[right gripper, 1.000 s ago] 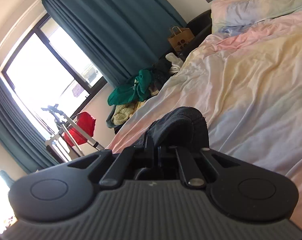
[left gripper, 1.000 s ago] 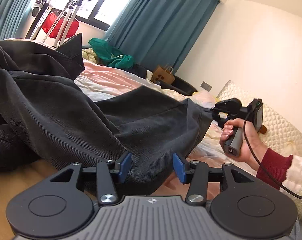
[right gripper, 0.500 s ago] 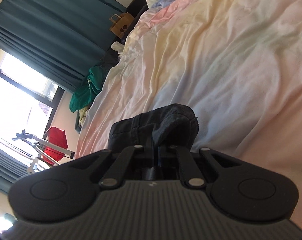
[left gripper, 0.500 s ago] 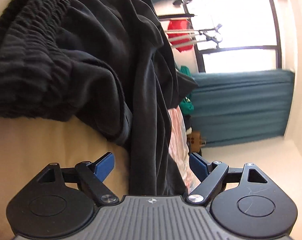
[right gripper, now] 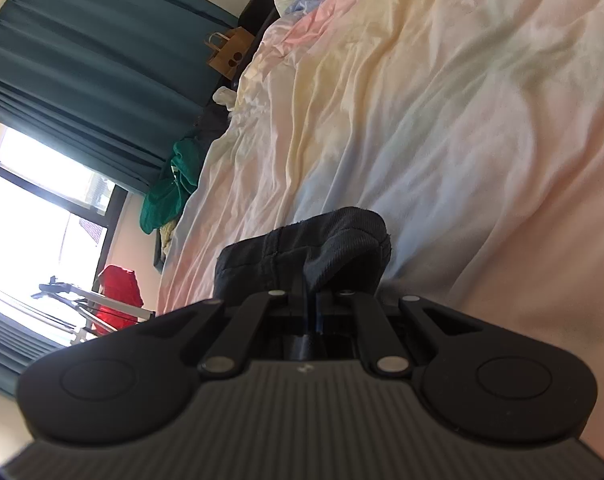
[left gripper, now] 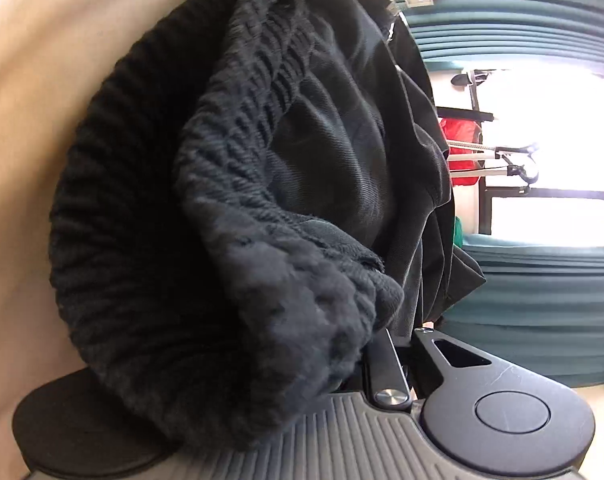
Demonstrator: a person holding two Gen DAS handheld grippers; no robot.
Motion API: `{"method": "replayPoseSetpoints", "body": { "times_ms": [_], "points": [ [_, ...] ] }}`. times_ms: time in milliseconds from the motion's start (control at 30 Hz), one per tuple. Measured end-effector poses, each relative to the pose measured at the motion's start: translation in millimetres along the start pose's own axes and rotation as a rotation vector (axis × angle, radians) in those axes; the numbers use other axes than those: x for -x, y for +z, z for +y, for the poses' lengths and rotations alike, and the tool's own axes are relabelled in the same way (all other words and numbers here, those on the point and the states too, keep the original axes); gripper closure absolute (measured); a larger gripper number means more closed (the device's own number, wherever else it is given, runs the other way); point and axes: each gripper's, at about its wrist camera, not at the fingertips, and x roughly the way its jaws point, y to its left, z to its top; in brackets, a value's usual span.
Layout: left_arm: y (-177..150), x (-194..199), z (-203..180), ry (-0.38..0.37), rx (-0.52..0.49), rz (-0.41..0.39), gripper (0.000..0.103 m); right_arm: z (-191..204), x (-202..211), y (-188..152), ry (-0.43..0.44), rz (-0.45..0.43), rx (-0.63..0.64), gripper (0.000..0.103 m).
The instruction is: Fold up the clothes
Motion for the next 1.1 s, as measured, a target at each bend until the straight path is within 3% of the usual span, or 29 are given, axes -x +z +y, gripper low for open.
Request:
{"method": "replayPoseSetpoints", "body": {
  "times_ms": [167, 333, 500, 667, 800, 867, 933, 1100],
  "points": [
    [18.0, 56.7, -48.1, 0.004, -0.11, -0.12, 0.088, -3.2, 9.3, 4.3, 0.016, -0.035, -0.02, 0.097],
    [47.5, 132.2, -75.9, 0.011, -0.177, -0.212, 0.091, -13.7, 13.9, 9.0, -0.025, -0.052, -0.054, 0.097],
    [71.6, 161.6, -49.3, 0.123, -0.218, -0.14, 0.093, -32.2, 18.2, 8.9, -0.114, -0.042, -0.16, 0.096],
    [82.4, 177.8, 15.3, 0.104, -0.179, -0.113, 0.095, -37.8, 38.5, 9.2, -0.187, -0.109, -0.202, 0.09],
    [71.9, 175.2, 20.5, 0.111, -0.234, -0.14, 0.095, -37.5, 58.4, 9.9, -0.238, -0.185, -0.208, 0.089],
    [70.4, 170.5, 20.8, 0.115, -0.254, -0.15, 0.095, -29.3, 62.1, 10.9, -0.234, -0.208, -0.156, 0.079],
    [70.6, 167.2, 23.6, 0.109, -0.259, -0.153, 0.095, -16.9, 60.4, 12.1, -0.197, -0.21, -0.074, 0.057],
    [70.3, 163.6, 28.6, 0.097, -0.266, -0.162, 0.094, 25.2, 26.1, -3.8, -0.15, -0.048, 0.219, 0.055]
  ]
}}
